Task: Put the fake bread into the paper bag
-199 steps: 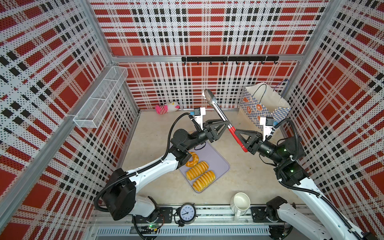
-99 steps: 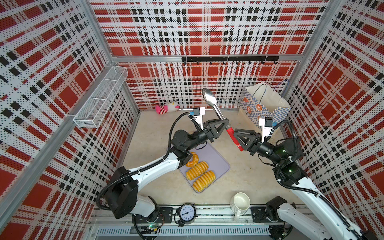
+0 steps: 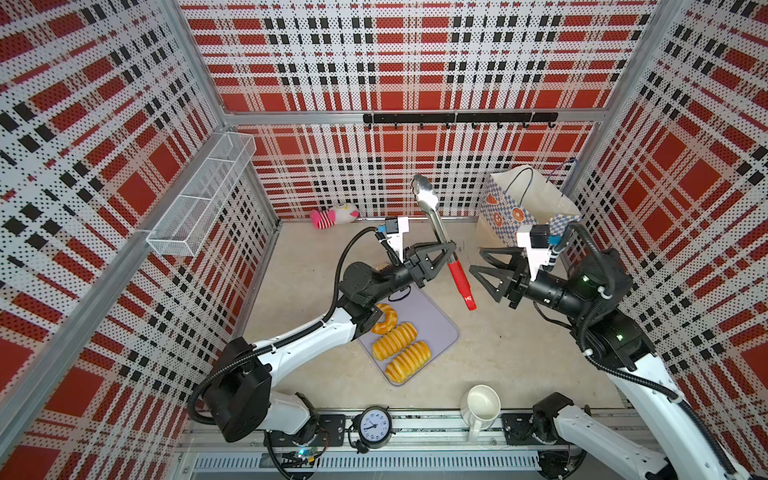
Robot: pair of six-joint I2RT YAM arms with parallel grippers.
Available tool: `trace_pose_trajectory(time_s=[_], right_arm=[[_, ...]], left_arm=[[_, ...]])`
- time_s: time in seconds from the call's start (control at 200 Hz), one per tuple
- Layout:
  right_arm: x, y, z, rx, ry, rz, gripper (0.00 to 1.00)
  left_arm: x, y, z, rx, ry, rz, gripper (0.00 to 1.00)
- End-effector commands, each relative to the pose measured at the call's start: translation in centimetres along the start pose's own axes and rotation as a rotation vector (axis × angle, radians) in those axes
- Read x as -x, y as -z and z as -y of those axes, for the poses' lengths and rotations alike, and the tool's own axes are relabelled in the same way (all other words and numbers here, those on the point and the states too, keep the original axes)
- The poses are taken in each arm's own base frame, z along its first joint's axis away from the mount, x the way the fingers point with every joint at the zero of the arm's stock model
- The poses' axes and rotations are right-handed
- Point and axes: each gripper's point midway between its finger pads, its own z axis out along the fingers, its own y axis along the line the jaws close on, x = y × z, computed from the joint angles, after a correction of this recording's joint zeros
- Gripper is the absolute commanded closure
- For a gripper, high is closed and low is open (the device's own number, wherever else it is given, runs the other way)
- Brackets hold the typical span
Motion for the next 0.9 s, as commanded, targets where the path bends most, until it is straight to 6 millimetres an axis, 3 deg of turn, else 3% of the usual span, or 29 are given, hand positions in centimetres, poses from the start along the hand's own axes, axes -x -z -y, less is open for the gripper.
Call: trace_pose_trajectory(time_s=[0.0,0.13,0.686,0.897], right_arm=[[-3.5,-1.3,-0.6,0.101,-0.034,-0.145,0.4],[-3.8,-2.1,-1.1,0.173,-0.073,-0.134,0.41],[-4.1,-4.0,-1.7,0.326,-0.193,-0.071,0.72],[-3.9,-4.0,-2.0,0.358,-0.221,-0.043,0.96]], left_arm=[[0.7,0.3,2.2,-0.058,-0.016,0.011,0.78],[0.5,0.4,2.2,-0.06,-0.012,0.006,0.78],[0.8,0.1,1.7,-0.055,-0.015,0.005,0.79],[0.6,0.2,1.0,-0.037,-0.009,0.006,0.75]])
